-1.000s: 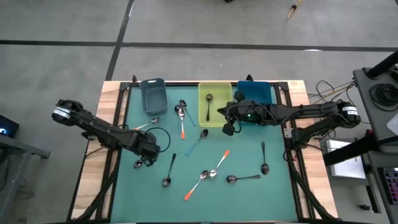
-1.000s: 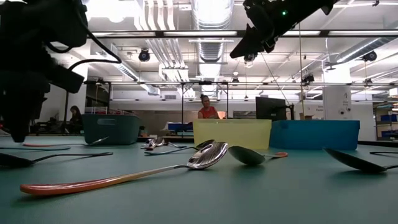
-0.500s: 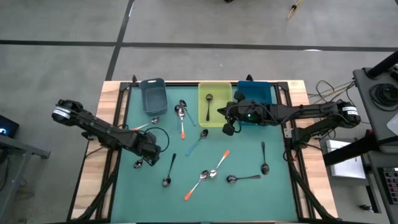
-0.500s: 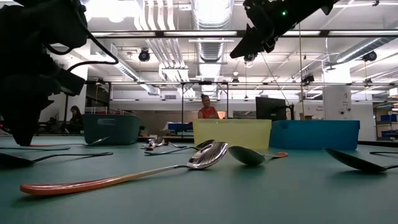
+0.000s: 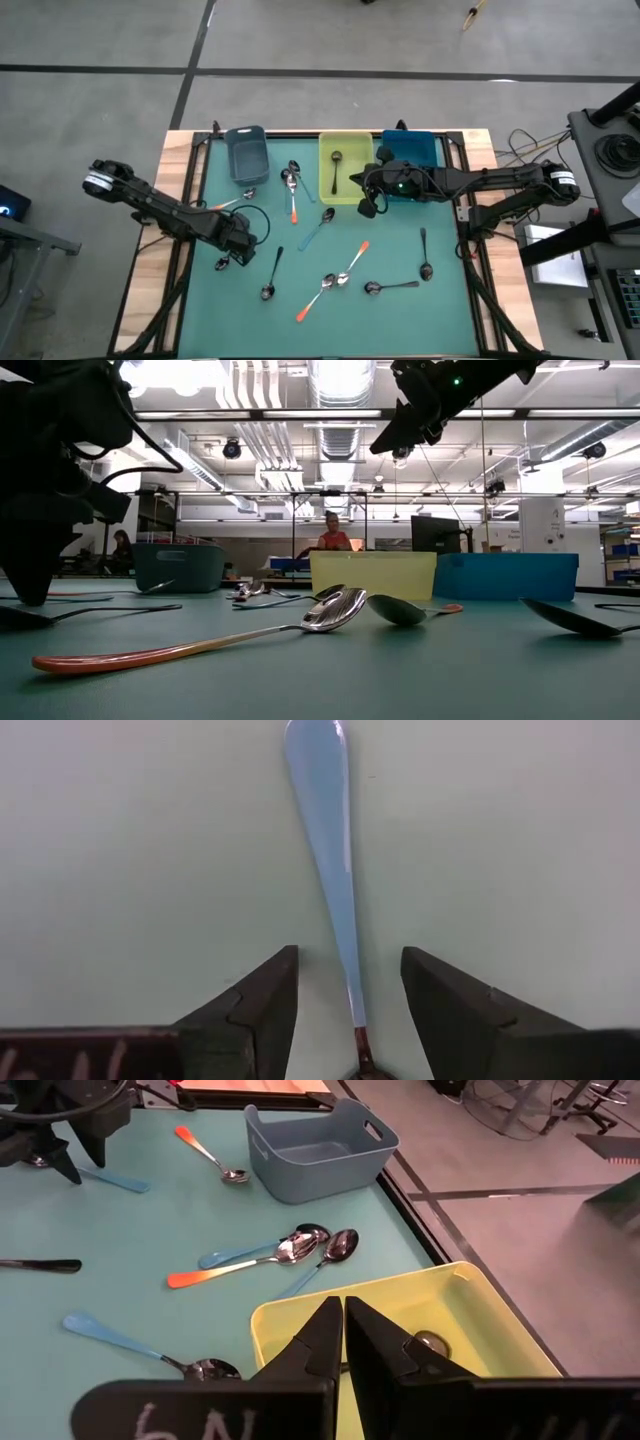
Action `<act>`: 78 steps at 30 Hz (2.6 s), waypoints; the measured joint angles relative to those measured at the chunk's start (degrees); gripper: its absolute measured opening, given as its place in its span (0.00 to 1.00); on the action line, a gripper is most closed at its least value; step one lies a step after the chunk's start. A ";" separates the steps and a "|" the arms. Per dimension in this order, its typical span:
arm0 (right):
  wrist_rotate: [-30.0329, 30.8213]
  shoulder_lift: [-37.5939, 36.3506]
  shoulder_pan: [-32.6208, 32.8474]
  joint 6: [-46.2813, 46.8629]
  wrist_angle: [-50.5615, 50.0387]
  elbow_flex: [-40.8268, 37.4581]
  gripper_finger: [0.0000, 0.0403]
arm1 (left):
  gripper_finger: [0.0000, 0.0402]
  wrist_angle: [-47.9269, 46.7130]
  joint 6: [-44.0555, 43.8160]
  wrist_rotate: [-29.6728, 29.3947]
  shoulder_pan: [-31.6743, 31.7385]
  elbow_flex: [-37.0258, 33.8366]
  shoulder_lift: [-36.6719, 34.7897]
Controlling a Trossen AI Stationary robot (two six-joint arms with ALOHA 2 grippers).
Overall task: Sort silverware by color (type)
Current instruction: Put the blue spoon into the blue bin
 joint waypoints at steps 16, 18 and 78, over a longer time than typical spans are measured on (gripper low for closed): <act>0.00 0.00 0.00 0.30 -1.09 -0.04 0.02 | 0.08 0.87 -0.86 0.09 -0.02 -0.04 0.07; 0.00 0.00 0.00 0.44 -1.07 -0.04 0.02 | 0.02 0.87 -1.91 0.07 -0.02 -0.04 0.07; 4.77 1.47 17.68 1.78 -2.14 -0.24 0.23 | 0.00 3.87 82.01 -19.69 11.59 52.76 28.50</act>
